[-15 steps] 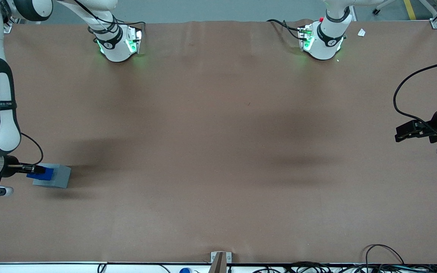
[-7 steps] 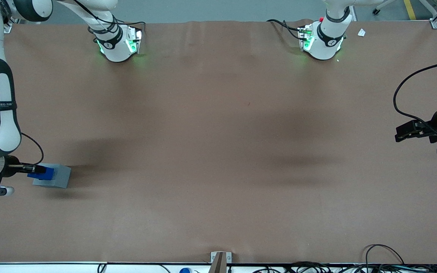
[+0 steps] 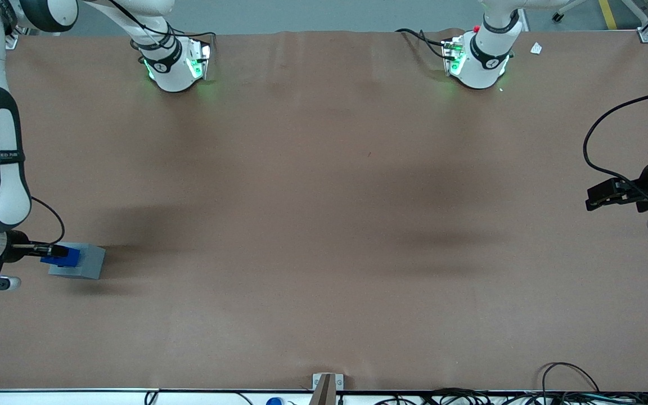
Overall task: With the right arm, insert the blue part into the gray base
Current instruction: 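Lower the blue block into the gray base's square hole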
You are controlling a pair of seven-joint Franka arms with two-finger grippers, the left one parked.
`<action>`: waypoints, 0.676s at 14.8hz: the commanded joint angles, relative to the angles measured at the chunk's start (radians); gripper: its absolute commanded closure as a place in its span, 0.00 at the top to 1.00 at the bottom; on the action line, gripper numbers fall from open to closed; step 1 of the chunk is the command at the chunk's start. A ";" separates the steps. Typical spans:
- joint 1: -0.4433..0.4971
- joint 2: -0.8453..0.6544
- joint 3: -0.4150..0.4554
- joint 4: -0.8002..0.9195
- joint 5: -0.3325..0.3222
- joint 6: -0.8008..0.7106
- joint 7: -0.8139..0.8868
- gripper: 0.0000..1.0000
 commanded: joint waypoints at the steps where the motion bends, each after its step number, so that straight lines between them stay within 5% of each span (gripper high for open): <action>1: -0.019 0.009 0.014 0.017 -0.006 -0.010 -0.015 0.00; 10: -0.019 0.009 0.015 0.017 -0.037 -0.009 -0.015 0.00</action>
